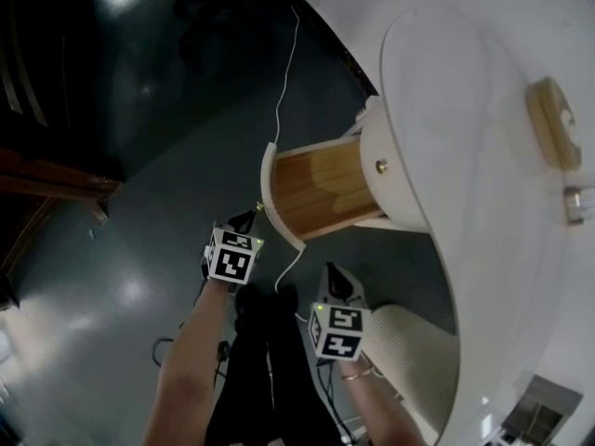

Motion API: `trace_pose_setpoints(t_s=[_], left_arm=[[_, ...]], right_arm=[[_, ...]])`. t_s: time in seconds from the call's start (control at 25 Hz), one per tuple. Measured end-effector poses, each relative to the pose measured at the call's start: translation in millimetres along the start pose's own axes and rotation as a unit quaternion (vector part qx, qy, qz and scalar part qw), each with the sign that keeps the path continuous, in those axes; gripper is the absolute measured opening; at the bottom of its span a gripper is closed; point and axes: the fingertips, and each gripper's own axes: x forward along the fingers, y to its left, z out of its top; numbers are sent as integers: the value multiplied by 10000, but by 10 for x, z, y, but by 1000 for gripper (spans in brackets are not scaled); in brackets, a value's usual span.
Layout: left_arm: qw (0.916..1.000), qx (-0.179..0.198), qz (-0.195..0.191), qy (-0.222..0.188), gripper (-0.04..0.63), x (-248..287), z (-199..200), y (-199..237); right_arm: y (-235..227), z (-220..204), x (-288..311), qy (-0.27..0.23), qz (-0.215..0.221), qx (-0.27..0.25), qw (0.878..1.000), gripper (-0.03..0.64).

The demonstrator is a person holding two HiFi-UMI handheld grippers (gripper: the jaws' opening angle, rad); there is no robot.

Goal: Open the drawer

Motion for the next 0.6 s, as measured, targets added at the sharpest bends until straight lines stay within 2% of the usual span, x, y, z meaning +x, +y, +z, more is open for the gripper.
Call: trace_pose_setpoints(t_s=[0.6], left_arm=[[9970, -301, 176, -691, 5, -878, 319, -163]], right_arm=[[109, 275, -266, -86, 187, 91, 9997, 3]])
